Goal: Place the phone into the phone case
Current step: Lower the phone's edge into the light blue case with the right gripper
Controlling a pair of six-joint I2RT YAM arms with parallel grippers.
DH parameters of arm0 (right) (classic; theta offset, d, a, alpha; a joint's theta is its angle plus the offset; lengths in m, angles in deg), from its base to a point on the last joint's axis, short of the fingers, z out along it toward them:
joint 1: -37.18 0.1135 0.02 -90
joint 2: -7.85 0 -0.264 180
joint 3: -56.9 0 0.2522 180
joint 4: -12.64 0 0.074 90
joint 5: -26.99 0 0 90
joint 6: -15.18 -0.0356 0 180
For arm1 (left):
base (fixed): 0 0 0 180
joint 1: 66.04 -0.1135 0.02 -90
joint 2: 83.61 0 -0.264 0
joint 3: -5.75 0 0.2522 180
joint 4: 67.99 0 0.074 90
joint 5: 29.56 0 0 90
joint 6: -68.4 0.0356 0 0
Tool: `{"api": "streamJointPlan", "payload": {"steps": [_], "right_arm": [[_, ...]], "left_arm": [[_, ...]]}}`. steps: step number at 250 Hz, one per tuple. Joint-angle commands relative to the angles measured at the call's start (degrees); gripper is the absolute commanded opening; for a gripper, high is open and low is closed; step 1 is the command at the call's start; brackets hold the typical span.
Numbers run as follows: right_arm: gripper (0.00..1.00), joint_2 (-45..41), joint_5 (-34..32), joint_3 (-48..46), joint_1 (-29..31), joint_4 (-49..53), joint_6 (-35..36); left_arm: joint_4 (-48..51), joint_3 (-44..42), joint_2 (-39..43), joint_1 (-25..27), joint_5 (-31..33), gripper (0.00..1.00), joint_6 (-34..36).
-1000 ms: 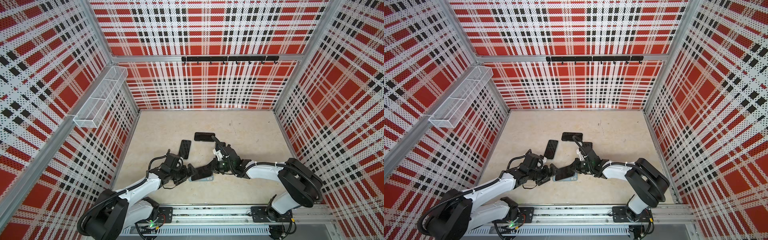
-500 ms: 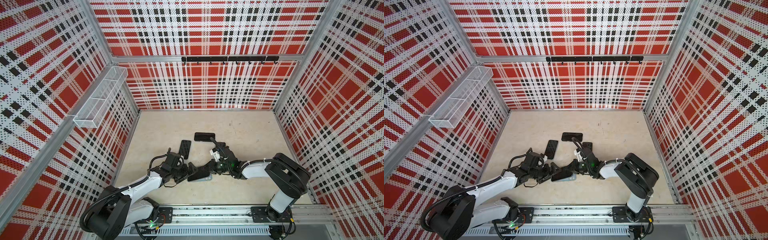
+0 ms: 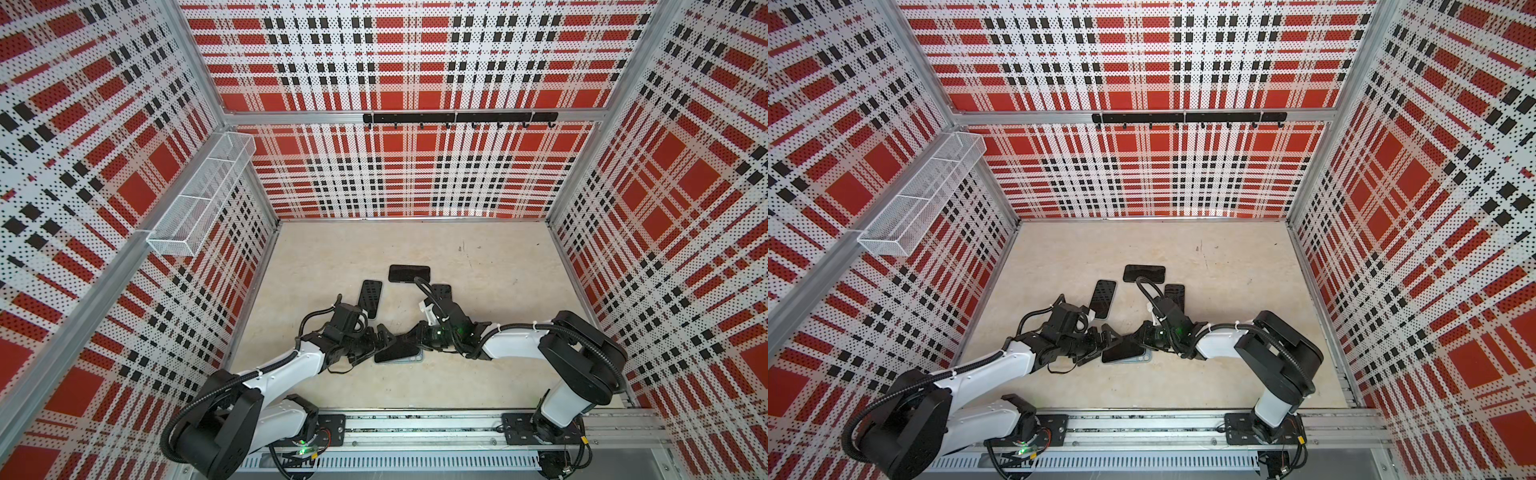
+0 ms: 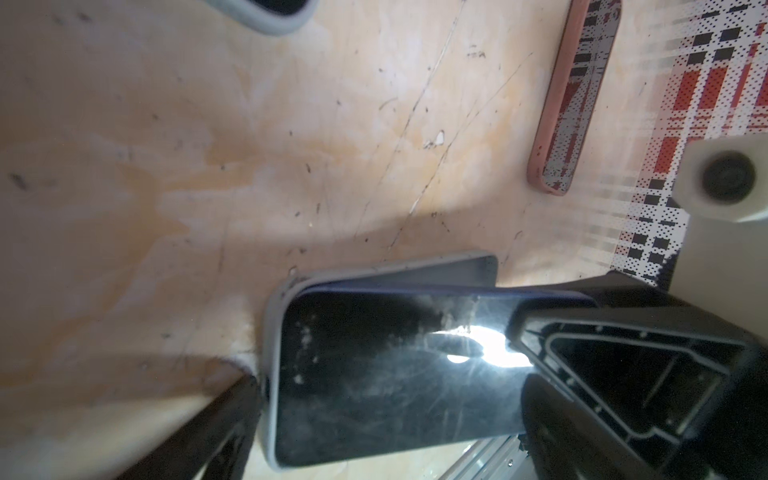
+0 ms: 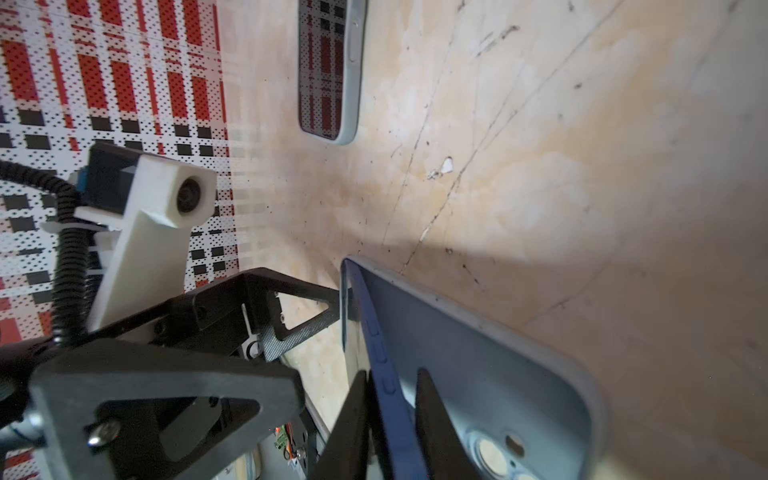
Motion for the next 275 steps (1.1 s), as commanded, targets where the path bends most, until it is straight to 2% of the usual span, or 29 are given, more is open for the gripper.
{"api": "streamJointPlan", "payload": {"steps": [1, 71, 114, 151, 186, 212, 235, 275], "right_arm": [[0.24, -0.73, -5.93, 0.70, 0.52, 11.22, 2.61], [0.49, -2.36, -8.21, 4.28, 0.80, 16.42, 3.97], [0.68, -4.45, -12.20, 8.69, 1.28, 24.12, 6.19], [0.77, -5.49, -15.00, 11.49, 1.84, 30.05, 7.58], [0.79, -6.22, -17.63, 12.07, 2.67, 33.65, 7.24], [0.76, -6.61, -18.47, 11.37, 3.11, 34.58, 6.01], [0.70, -6.45, -18.72, 10.67, 3.67, 34.70, 5.06], [0.54, -4.90, -18.90, 11.03, 5.26, 33.65, 4.67]], "left_arm": [[1.47, 0.51, 0.17, -0.28, 1.27, 1.00, 0.89], [2.23, 0.53, 1.57, -0.44, 1.26, 1.00, 0.89], [2.38, 0.37, 1.82, -0.46, 1.30, 0.99, 1.07], [1.89, 0.19, 1.74, -0.47, 1.33, 1.00, 1.11], [0.96, -0.01, 1.30, -0.51, 1.20, 1.00, 0.89], [0.22, -0.35, 1.24, -0.50, 1.05, 1.00, 0.60], [-0.28, -0.43, 1.12, -0.46, 0.75, 1.00, 0.54], [-0.88, -0.34, 0.29, -0.48, 0.49, 1.00, 0.54]]}}
